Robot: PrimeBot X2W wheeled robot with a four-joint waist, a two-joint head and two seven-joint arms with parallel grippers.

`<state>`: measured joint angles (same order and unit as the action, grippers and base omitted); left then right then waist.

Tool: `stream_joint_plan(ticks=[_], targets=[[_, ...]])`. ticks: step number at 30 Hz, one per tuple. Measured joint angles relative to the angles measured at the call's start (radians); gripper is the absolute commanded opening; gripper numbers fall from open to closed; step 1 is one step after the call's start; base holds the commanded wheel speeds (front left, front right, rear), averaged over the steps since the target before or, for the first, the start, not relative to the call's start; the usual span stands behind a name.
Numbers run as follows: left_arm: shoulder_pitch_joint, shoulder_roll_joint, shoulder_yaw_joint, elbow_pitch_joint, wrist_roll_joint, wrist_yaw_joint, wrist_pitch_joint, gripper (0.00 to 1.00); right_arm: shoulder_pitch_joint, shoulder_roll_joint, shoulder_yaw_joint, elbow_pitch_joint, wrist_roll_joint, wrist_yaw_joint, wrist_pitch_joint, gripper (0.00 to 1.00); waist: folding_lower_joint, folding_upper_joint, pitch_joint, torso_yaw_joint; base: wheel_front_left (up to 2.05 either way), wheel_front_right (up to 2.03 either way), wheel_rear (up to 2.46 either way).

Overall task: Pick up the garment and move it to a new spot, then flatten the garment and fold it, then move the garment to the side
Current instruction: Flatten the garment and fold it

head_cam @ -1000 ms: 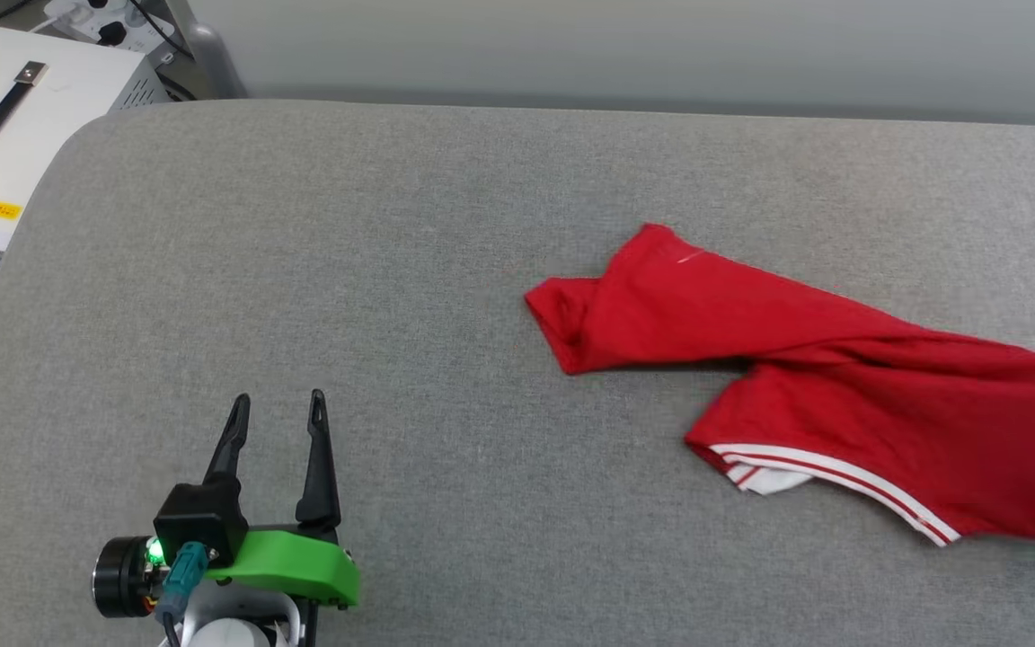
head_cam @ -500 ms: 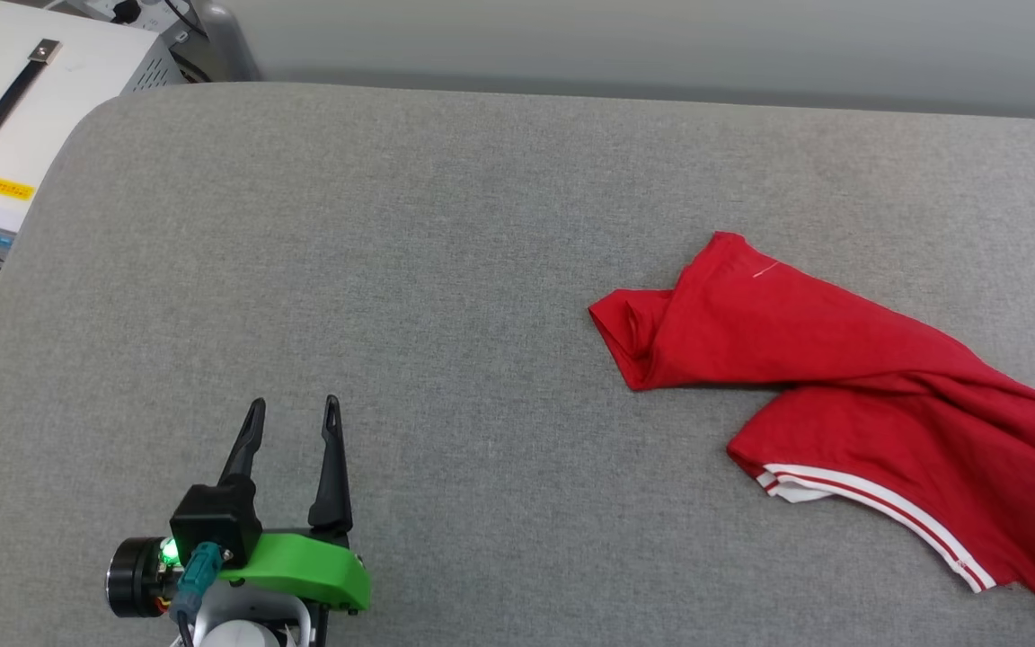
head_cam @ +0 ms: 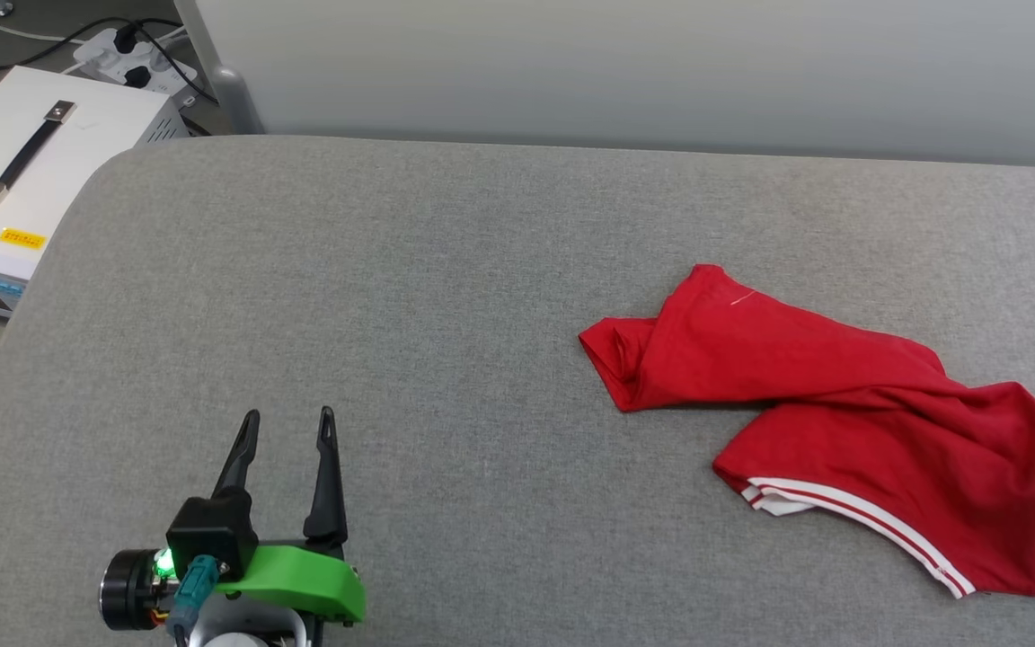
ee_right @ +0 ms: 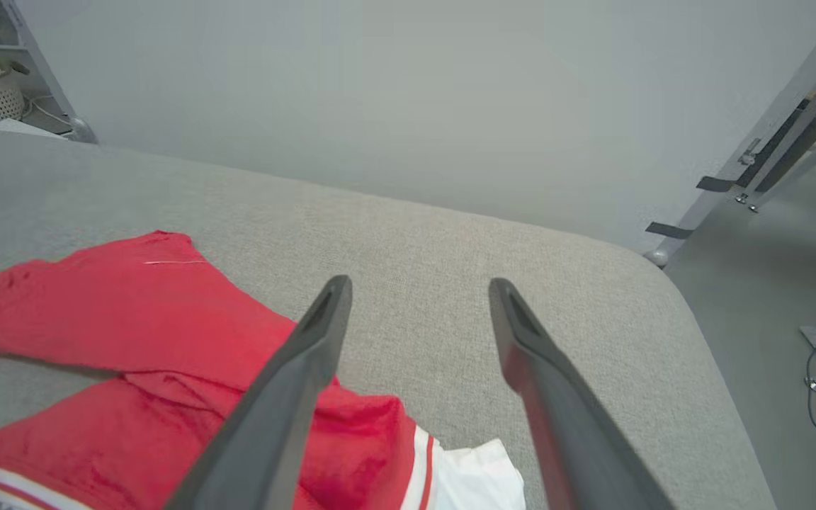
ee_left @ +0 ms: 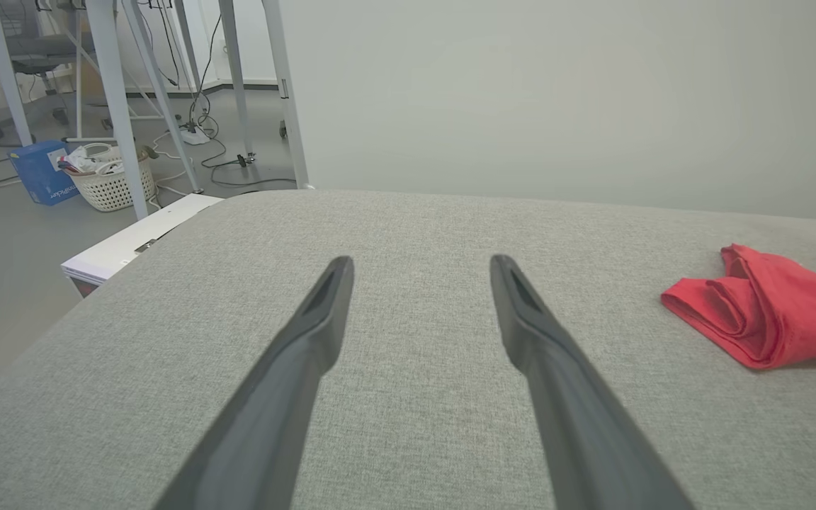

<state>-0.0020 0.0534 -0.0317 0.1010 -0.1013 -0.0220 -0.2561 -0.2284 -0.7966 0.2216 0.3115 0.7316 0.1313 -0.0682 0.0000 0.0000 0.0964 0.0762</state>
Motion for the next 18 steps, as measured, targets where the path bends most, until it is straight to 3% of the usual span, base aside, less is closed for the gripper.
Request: stream_joint_plan(ticks=[7, 13, 18], targets=[[-0.001, 0.000, -0.002, -0.013, 0.005, 0.000, 0.000, 1.00, -0.054, 0.065, 0.016, -0.291, -0.132, 0.000, 0.127, 1.00, 0.0000, 0.0000, 0.019, 0.004, 0.00, 0.00, 0.00], [-0.006, 0.000, -0.010, -0.013, 0.005, 0.000, 0.000, 1.00, -0.161, 0.044, 0.208, -0.422, -0.128, 0.000, 0.341, 1.00, 0.0000, 0.0000, 0.043, 0.011, 0.00, 0.00, 0.00], [-0.023, 0.000, -0.019, -0.012, 0.005, 0.000, 0.000, 1.00, -0.254, -0.009, 0.398, -0.452, -0.021, 0.000, 0.619, 1.00, 0.0000, 0.0000, 0.063, 0.020, 0.00, 0.00, 0.00]])
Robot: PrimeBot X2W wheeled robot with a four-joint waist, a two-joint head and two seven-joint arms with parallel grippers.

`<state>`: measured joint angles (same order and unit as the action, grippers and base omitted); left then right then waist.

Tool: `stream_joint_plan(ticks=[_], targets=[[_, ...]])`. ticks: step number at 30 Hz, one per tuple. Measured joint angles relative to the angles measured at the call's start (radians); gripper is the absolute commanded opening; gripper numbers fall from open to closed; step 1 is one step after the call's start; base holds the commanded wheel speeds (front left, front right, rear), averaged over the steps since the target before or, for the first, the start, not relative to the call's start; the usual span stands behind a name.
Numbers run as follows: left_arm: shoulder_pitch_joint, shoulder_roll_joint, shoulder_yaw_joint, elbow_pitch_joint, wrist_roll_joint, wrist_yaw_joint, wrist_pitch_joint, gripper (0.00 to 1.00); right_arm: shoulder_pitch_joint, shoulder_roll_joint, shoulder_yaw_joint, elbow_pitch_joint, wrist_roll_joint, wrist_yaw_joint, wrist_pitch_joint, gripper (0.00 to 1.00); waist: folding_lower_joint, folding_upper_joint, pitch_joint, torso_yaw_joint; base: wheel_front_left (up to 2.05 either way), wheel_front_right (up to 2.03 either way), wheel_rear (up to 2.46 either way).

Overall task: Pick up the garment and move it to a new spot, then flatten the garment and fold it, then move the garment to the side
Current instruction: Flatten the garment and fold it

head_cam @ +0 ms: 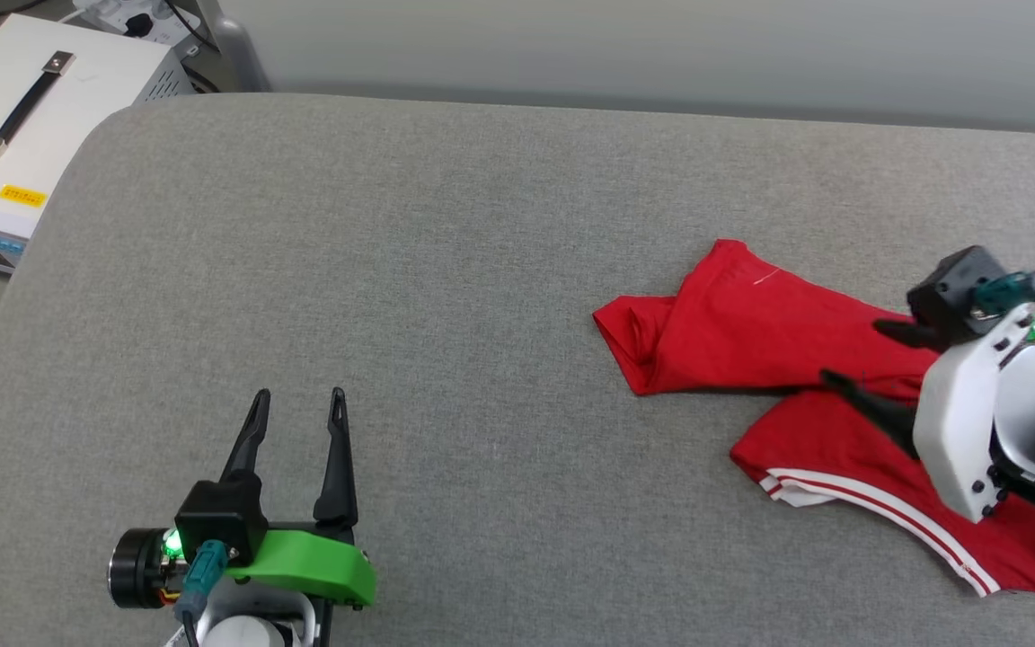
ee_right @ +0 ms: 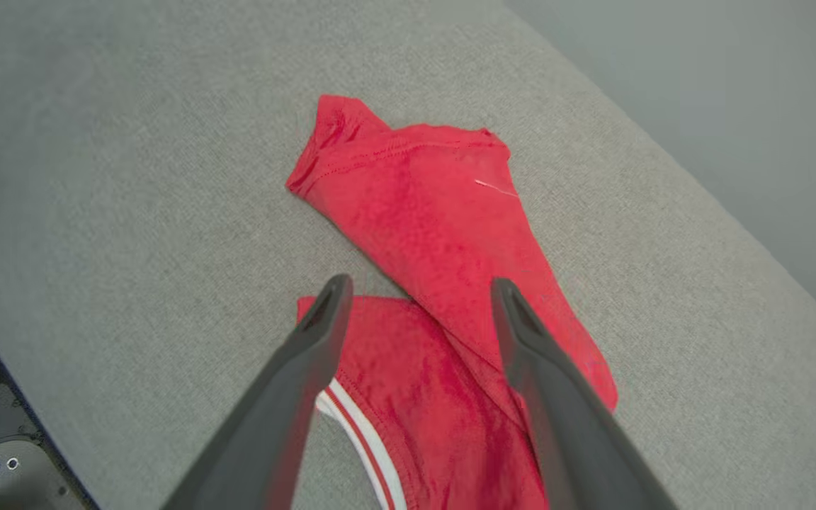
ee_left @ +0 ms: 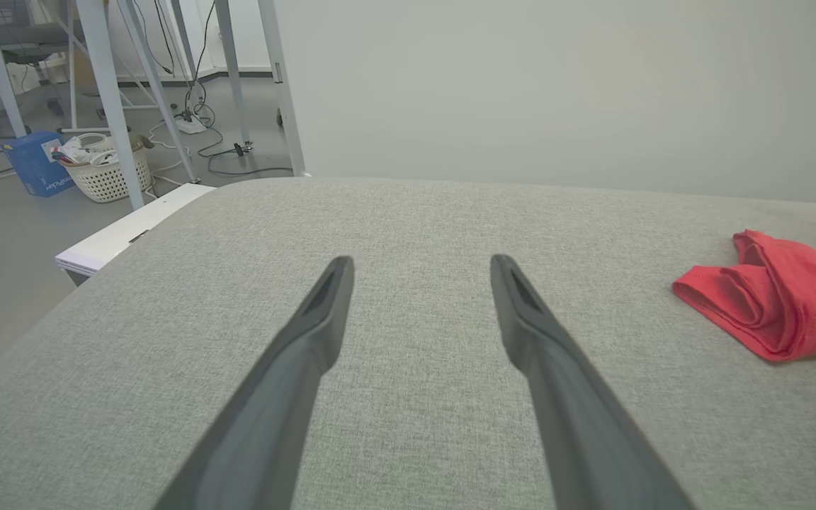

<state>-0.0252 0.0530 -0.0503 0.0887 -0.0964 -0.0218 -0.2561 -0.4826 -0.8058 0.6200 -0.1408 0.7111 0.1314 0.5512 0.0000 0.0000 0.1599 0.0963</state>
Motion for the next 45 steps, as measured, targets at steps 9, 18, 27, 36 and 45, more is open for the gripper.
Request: stream_joint_plan(ticks=[9, 18, 27, 36, 45], targets=[[-0.055, 0.000, -0.032, -0.007, -0.019, 0.015, 0.000, 1.00, -0.123, 0.011, 0.286, 0.109, 0.084, 0.000, 0.179, 1.00, 0.0000, 0.0000, 0.075, 0.026, 0.00, 0.00, 0.00], [-0.084, 0.000, -0.046, -0.002, -0.027, 0.026, 0.000, 1.00, -0.186, 0.052, 0.445, 0.310, 0.080, 0.000, 0.080, 1.00, 0.0000, 0.0000, 0.132, 0.050, 0.00, 0.00, 0.00], [-0.063, 0.000, -0.024, 0.016, -0.026, 0.026, 0.000, 1.00, -0.241, 0.099, 0.447, 0.359, 0.122, 0.000, -0.209, 0.00, 0.0000, 0.0000, 0.082, 0.032, 0.00, 0.00, 0.00], [-0.059, 0.000, -0.024, 0.015, -0.022, 0.017, 0.000, 1.00, -0.323, 0.176, 0.370, 0.277, 0.203, 0.000, -0.363, 0.00, 0.0000, 0.0000, 0.028, 0.016, 0.00, 0.00, 0.00], [-0.060, 0.000, -0.025, 0.015, -0.023, 0.019, 0.000, 1.00, -0.418, 0.413, 0.387, 0.324, 0.201, 0.000, -0.504, 0.00, 0.0000, 0.0000, 0.060, 0.055, 0.00, 0.00, 0.00]])
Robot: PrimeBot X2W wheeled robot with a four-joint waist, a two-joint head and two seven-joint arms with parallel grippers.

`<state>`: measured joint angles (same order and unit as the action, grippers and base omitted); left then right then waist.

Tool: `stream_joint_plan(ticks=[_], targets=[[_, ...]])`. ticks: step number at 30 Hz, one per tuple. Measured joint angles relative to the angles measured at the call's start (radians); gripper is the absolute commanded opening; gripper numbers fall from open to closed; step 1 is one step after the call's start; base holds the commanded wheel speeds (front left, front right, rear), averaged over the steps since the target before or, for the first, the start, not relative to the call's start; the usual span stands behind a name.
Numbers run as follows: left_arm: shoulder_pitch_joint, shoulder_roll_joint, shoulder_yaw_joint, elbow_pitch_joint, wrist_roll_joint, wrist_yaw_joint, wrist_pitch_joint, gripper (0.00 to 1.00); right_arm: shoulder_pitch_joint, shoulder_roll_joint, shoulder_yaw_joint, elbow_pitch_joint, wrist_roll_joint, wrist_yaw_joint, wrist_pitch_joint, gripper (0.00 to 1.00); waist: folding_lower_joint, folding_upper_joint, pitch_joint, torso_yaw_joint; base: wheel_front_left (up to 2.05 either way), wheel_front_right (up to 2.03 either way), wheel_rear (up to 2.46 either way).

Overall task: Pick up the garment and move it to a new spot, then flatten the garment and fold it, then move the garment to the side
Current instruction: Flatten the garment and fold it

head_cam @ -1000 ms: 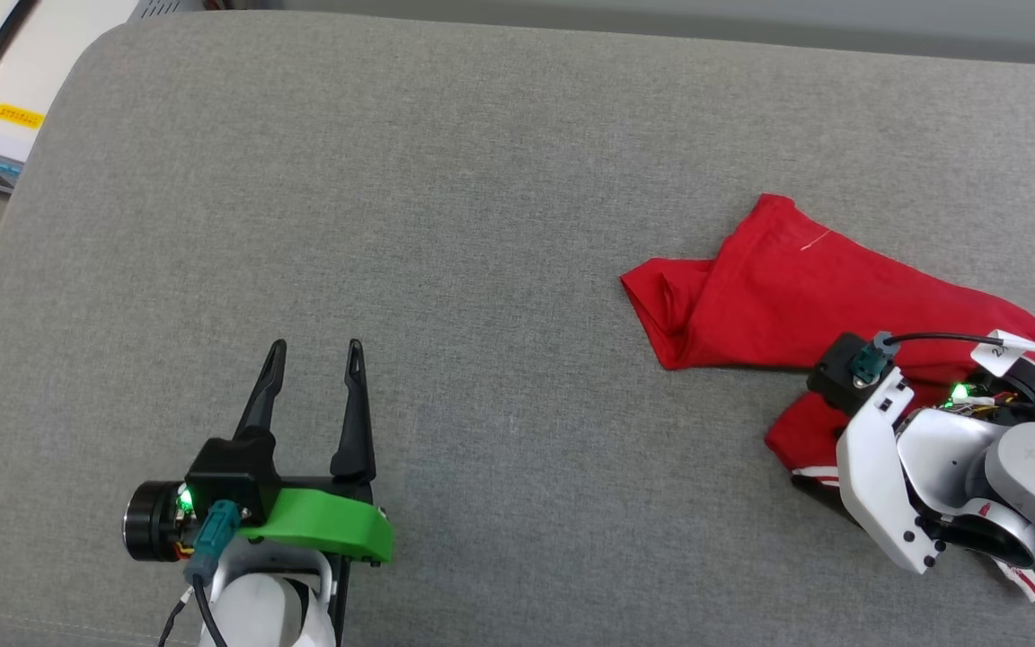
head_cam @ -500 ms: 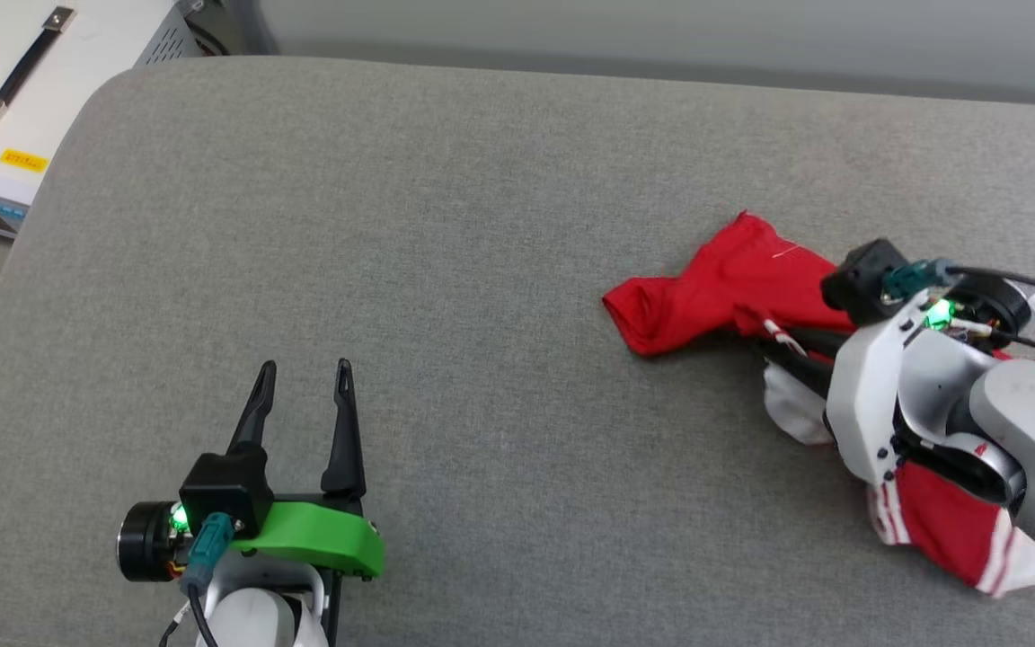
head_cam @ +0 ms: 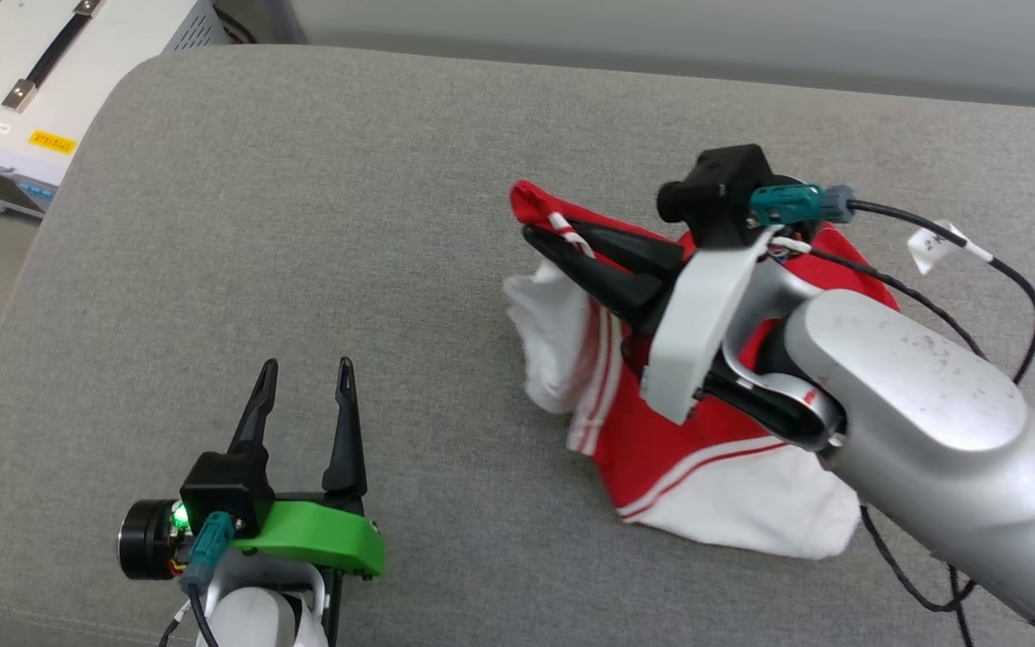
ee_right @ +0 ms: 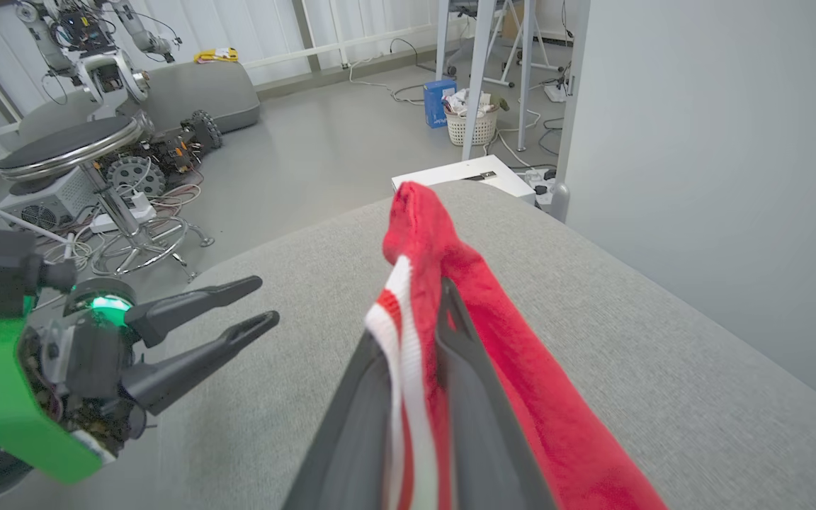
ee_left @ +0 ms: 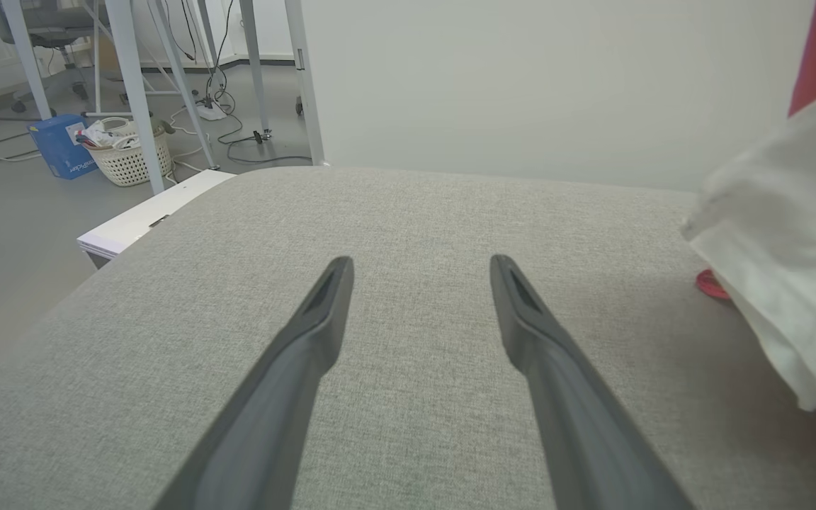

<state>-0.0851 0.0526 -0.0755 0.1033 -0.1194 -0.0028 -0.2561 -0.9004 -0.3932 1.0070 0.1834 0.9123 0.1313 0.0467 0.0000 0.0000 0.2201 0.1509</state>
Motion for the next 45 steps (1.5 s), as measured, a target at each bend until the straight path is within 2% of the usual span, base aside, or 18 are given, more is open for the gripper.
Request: stream_joint_plan(ticks=[4, 6, 12, 16, 19, 23, 24, 25, 31, 39, 42, 45], targets=[[0.000, 0.000, 0.002, -0.001, -0.004, 0.008, 0.000, 1.00, -0.028, 0.096, 0.016, 0.059, 0.018, 0.000, -0.061, 0.00, 0.0000, 0.0000, 0.021, 0.016, 0.00, 0.00, 0.00], [-0.001, 0.000, 0.005, -0.001, -0.004, 0.008, 0.000, 1.00, -0.028, 0.117, 0.040, 0.104, 0.026, 0.000, -0.070, 0.00, 0.0000, 0.0000, 0.032, 0.022, 0.00, 0.00, 0.00], [-0.006, 0.000, 0.006, -0.002, -0.012, 0.016, 0.000, 1.00, -0.007, 0.110, 0.126, 0.314, 0.046, 0.000, -0.058, 0.00, 0.0000, 0.0000, 0.059, 0.031, 0.00, 0.00, 0.00], [-0.018, 0.000, 0.002, -0.002, -0.025, 0.022, 0.000, 1.00, 0.033, 0.097, 0.205, 0.433, 0.056, 0.000, 0.005, 0.00, 0.0000, 0.0000, 0.069, 0.033, 0.00, 0.00, 0.00], [-0.023, 0.000, 0.001, -0.001, -0.031, 0.025, 0.000, 1.00, 0.050, 0.095, 0.223, 0.466, 0.077, 0.000, 0.023, 0.00, 0.0000, 0.0000, 0.071, 0.032, 0.00, 0.00, 0.00], [-0.023, 0.000, 0.004, 0.002, -0.031, 0.026, 0.000, 1.00, 0.049, 0.111, 0.229, 0.487, 0.081, 0.001, -0.044, 0.01, 0.0000, 0.0000, 0.065, 0.023, 0.00, 0.00, 0.00], [-0.023, 0.000, 0.004, 0.003, -0.031, 0.026, 0.000, 1.00, 0.049, 0.114, 0.227, 0.492, 0.081, 0.001, -0.079, 0.86, 0.0000, 0.0000, 0.061, 0.021, 0.00, 0.00, 0.00], [-0.023, 0.000, 0.004, 0.004, -0.031, 0.026, 0.000, 1.00, 0.049, 0.115, 0.228, 0.493, 0.079, 0.001, -0.108, 1.00, 0.0000, 0.0000, 0.056, 0.019, 0.00, 0.00, 0.00], [-0.009, 0.000, 0.018, 0.000, -0.028, 0.029, 0.000, 1.00, 0.058, 0.076, 0.184, 0.452, 0.036, 0.000, -0.271, 1.00, 0.0000, 0.0000, 0.016, 0.007, 0.00, 0.00, 0.00], [0.040, 0.000, 0.041, -0.018, -0.009, 0.028, 0.000, 1.00, 0.088, -0.082, 0.035, 0.262, -0.157, 0.000, -0.297, 1.00, 0.0000, 0.0000, -0.038, -0.021, 0.00, 0.00, 0.00], [0.046, 0.000, 0.044, -0.021, -0.003, 0.024, 0.000, 1.00, 0.088, -0.154, 0.042, 0.146, -0.207, 0.000, -0.214, 1.00, 0.0000, 0.0000, -0.049, -0.031, 0.00, 0.00, 0.00], [0.049, 0.000, 0.042, -0.023, -0.002, 0.024, 0.000, 1.00, 0.084, -0.232, 0.093, 0.008, -0.200, 0.000, -0.058, 1.00, 0.0000, 0.0000, -0.056, -0.037, 0.00, 0.00, 0.00]])
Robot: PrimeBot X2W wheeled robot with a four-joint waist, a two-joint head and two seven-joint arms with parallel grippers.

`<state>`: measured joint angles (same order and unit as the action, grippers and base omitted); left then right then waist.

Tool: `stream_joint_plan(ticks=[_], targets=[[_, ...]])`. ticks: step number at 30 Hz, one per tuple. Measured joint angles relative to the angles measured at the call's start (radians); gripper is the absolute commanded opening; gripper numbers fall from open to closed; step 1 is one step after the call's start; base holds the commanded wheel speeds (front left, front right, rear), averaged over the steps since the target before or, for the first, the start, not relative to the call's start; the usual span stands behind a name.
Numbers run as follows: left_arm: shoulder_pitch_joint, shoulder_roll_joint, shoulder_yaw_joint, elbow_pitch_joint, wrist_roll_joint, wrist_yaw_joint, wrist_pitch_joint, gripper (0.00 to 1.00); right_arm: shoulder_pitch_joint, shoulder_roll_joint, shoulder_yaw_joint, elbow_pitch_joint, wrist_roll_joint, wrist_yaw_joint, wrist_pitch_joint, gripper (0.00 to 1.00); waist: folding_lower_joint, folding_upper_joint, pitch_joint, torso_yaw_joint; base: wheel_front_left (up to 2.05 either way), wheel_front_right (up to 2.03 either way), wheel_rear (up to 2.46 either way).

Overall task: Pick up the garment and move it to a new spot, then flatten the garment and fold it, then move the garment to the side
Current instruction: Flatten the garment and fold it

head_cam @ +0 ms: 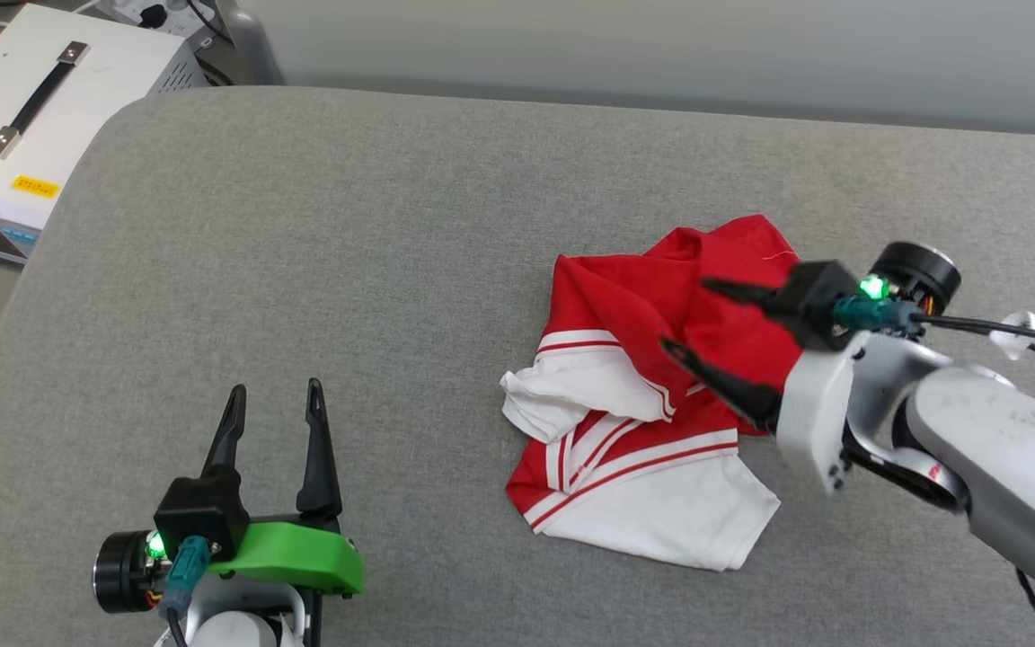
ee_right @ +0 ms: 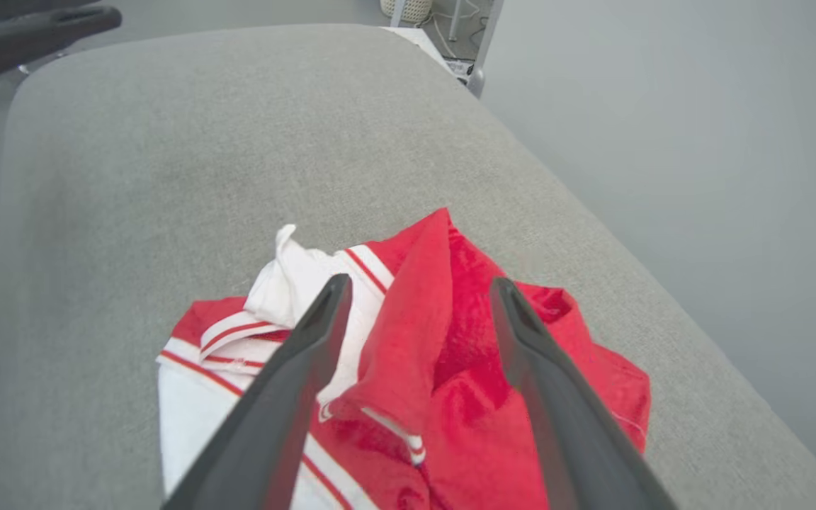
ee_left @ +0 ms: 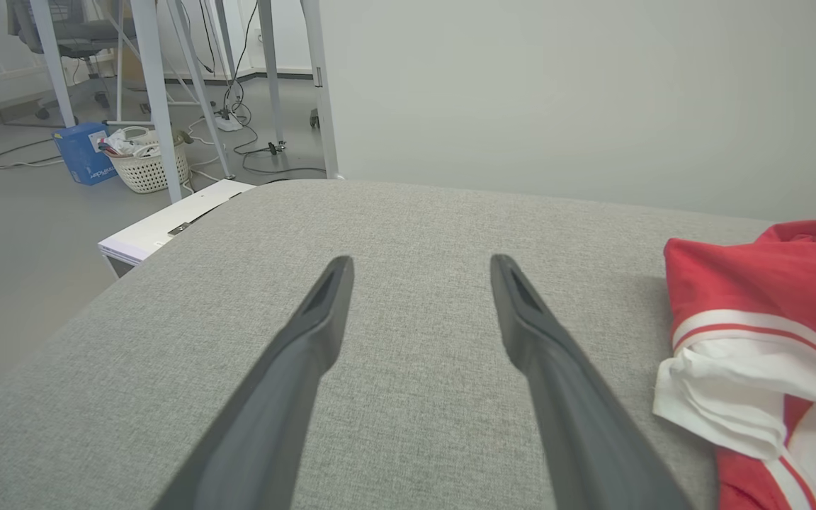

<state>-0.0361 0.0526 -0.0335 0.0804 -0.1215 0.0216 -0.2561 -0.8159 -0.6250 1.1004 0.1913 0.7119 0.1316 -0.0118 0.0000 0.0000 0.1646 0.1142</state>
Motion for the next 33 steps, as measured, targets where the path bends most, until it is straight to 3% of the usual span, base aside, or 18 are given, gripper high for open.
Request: stream_joint_plan(ticks=[7, 12, 28, 29, 30, 33], targets=[[0.001, 0.000, -0.015, -0.003, 0.000, -0.001, 0.000, 1.00, -0.037, -0.163, 0.121, -0.242, 0.124, 0.000, 0.382, 1.00, 0.0000, 0.0000, 0.013, 0.007, 0.00, 0.00, 0.00], [-0.003, 0.000, -0.031, -0.003, -0.001, -0.001, 0.000, 1.00, -0.036, -0.209, 0.162, -0.317, 0.177, 0.000, 0.583, 1.00, 0.0000, 0.0000, 0.033, 0.022, 0.00, 0.00, 0.00], [-0.064, 0.000, -0.058, 0.005, -0.030, 0.009, 0.000, 1.00, 0.093, -0.130, 0.155, -0.184, 0.109, 0.000, 0.685, 1.00, 0.0000, 0.0000, 0.146, 0.076, 0.00, 0.00, 0.00], [-0.066, 0.000, -0.059, 0.007, -0.030, 0.010, 0.000, 1.00, 0.094, -0.128, 0.152, -0.181, 0.102, 0.000, 0.674, 0.37, 0.0000, 0.0000, 0.150, 0.077, 0.00, 0.00, 0.00], [-0.068, 0.000, -0.060, 0.007, -0.030, 0.010, 0.000, 1.00, 0.094, -0.124, 0.152, -0.177, 0.093, 0.001, 0.656, 0.00, 0.0000, 0.0000, 0.152, 0.078, 0.00, 0.00, 0.00], [-0.068, 0.000, -0.056, 0.013, -0.030, 0.011, 0.000, 1.00, 0.089, -0.115, 0.153, -0.151, 0.091, 0.000, 0.571, 0.00, 0.0000, 0.0000, 0.146, 0.075, 0.00, 0.00, 0.00]])
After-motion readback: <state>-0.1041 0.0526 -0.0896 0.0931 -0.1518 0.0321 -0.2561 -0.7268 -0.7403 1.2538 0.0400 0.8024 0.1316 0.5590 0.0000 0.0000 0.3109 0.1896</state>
